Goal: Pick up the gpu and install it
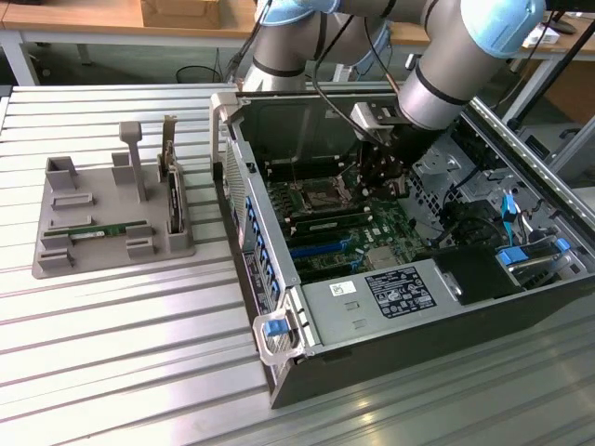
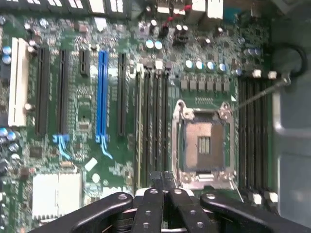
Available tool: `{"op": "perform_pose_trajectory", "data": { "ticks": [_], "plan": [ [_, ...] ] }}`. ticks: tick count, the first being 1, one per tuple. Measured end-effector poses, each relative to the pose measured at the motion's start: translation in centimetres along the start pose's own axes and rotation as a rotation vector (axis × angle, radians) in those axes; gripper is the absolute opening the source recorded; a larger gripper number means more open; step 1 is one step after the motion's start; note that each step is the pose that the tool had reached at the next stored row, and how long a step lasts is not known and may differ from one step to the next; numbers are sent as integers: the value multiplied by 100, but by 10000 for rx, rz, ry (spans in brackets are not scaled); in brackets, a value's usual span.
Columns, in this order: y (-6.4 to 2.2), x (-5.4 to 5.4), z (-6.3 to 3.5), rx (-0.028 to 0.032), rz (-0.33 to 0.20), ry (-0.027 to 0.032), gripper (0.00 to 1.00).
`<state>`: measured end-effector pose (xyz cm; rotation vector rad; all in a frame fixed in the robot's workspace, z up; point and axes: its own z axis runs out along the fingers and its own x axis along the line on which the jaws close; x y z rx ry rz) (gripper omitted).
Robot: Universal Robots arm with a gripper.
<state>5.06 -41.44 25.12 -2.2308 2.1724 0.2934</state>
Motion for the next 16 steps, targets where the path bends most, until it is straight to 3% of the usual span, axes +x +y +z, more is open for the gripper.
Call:
{"op": "perform_pose_trajectory", "data": {
  "ticks": [2, 4, 5, 6, 8, 9, 10, 12, 16],
  "plan": [
    [-91, 2, -11, -53, -18, -208, 10],
    [-227, 4, -28, -126, -43, -501, 10],
    [-297, 6, -37, -170, -50, -620, 10],
    [-338, 6, -42, -197, -55, -688, 10],
    [-528, 9, -67, -296, -71, -954, 10],
    [-555, 5, -102, -299, -70, -937, 10],
    [-559, 2, -120, -300, -60, -873, 10],
    [-567, 1, -134, -305, -15, -553, 10],
    [-590, 0, -146, -316, 87, 166, 10]
  ]
}}
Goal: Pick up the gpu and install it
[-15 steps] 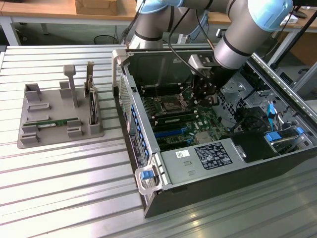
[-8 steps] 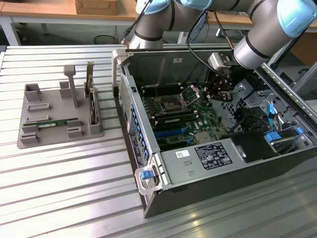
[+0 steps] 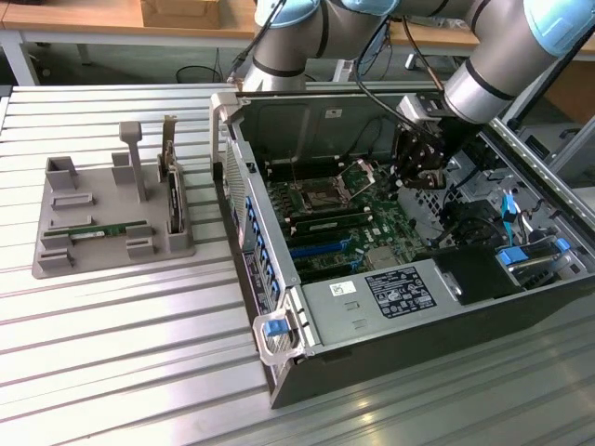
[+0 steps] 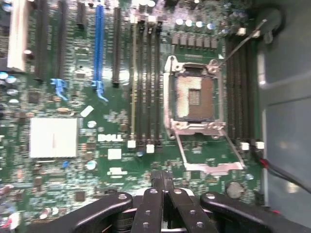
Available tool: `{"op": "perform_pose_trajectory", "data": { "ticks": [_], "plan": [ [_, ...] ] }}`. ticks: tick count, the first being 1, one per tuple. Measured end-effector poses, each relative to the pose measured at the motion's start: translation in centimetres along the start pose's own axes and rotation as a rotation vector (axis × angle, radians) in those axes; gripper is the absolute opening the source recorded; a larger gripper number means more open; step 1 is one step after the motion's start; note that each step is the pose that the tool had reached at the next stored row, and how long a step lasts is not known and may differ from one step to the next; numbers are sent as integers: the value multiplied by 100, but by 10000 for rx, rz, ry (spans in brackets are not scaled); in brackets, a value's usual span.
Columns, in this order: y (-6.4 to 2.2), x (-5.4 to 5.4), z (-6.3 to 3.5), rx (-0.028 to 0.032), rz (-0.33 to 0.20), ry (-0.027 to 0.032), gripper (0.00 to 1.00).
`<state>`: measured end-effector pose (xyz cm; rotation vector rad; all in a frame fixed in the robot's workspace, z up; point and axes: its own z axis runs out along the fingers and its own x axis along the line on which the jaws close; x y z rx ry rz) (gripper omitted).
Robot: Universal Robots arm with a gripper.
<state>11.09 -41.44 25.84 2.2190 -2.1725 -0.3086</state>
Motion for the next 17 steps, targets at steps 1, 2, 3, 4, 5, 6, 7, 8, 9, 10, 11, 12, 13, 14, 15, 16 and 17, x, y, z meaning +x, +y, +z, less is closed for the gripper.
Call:
{"op": "perform_pose_trajectory", "data": {
  "ticks": [1, 2, 3, 4, 5, 6, 7, 8, 9, 10, 11, 12, 13, 14, 15, 16, 17],
  "plan": [
    [-5, -1, -7, -2, 27, 177, 10],
    [-11, -3, -35, -6, 62, 396, 10],
    [-11, -7, -66, -6, 65, 413, 10],
    [-4, -14, -117, -6, 66, 412, 10],
    [5, -24, -193, -5, 66, 414, 10],
    [12, -33, -266, -5, 67, 428, 10],
    [16, -40, -326, -6, 75, 481, 10],
    [13, -45, -359, -8, 96, 610, 10],
    [3, -48, -391, -13, 151, 956, 10],
    [-5, -51, -417, -18, 200, 1273, 10],
    [-5, -55, -450, -19, 225, 1425, 10],
    [-1, -59, -482, -19, 225, 1428, 10],
    [0, -60, -485, -19, 224, 1424, 10],
    [0, -60, -485, -19, 224, 1424, 10],
    [0, -60, -486, -19, 225, 1426, 10],
    [0, -60, -487, -19, 225, 1426, 10],
    [0, -60, -486, -20, 225, 1426, 10]
  ]
}}
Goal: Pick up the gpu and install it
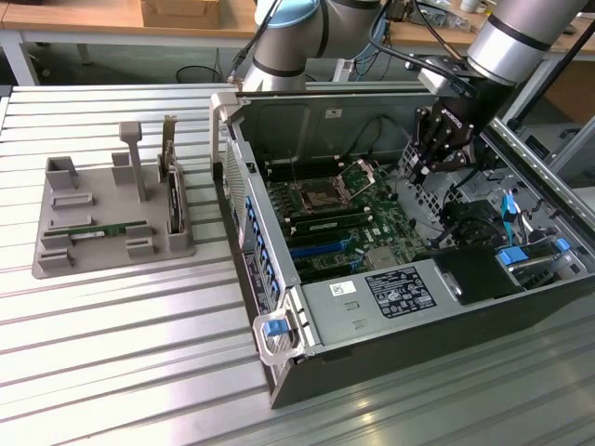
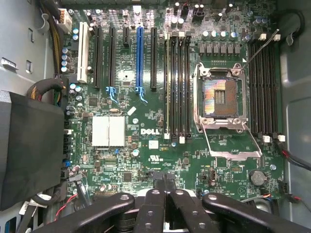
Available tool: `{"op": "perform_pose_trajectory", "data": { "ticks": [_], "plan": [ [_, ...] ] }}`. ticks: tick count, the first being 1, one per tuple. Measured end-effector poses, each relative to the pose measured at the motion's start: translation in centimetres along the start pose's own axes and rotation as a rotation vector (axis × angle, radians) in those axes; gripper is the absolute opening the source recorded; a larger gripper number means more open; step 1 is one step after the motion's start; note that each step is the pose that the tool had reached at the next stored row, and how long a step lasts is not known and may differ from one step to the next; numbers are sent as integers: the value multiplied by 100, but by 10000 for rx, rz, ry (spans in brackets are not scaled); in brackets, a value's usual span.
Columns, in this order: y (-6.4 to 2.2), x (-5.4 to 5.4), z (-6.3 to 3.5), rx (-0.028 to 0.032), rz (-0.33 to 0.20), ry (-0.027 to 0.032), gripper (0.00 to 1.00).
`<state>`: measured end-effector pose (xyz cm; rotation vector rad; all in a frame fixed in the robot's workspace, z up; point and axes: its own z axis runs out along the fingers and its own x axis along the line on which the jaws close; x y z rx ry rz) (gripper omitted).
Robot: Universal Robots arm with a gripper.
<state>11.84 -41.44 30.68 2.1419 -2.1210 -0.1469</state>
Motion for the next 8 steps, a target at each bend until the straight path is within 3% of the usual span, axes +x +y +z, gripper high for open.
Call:
{"op": "perform_pose_trajectory", "data": {
  "ticks": [4, 8],
  "plan": [
    [0, 0, 0, 0, 46, -6, 10],
    [0, 0, 0, -9, 468, -34, 10]
  ]
}}
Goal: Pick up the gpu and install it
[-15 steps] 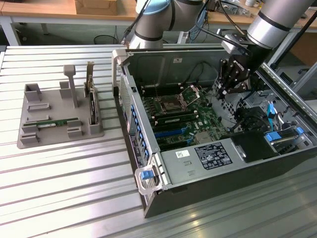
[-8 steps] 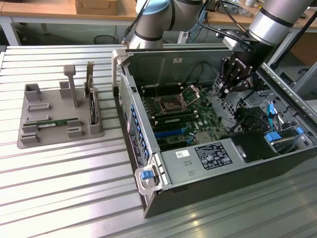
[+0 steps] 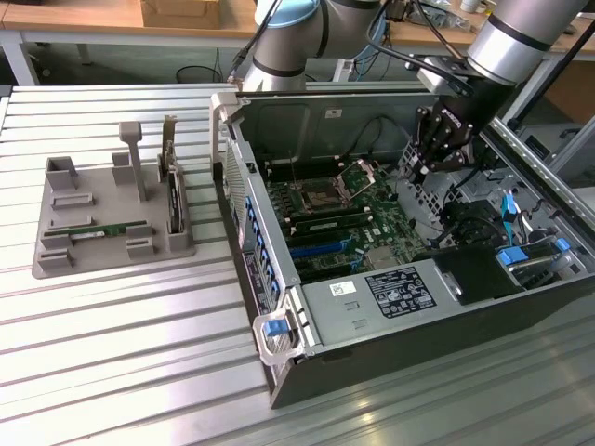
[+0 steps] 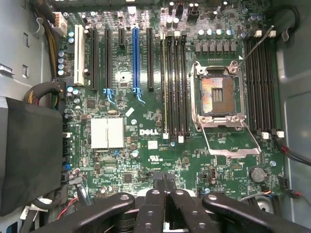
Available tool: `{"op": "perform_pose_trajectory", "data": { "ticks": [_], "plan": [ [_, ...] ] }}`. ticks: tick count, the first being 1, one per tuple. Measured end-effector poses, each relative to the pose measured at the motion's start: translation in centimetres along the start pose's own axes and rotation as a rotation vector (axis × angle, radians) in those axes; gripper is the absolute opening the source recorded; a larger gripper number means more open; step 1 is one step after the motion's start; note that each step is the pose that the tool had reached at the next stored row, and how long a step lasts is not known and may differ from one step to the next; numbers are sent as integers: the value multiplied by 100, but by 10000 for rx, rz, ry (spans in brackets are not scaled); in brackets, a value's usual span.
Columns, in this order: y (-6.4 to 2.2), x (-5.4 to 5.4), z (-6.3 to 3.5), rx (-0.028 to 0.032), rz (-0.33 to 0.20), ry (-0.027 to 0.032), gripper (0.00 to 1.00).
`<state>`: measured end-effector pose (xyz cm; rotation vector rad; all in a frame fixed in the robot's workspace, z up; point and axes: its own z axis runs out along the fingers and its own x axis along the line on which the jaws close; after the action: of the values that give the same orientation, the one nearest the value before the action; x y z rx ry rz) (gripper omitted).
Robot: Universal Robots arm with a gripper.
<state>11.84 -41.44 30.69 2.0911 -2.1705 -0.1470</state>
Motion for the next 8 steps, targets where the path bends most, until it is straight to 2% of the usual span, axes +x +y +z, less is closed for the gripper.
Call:
{"op": "perform_pose_trajectory", "data": {
  "ticks": [5, 8],
  "plan": [
    [0, 0, 0, -7, 401, -23, 10],
    [0, 0, 0, -12, 622, -57, 10]
  ]
}}
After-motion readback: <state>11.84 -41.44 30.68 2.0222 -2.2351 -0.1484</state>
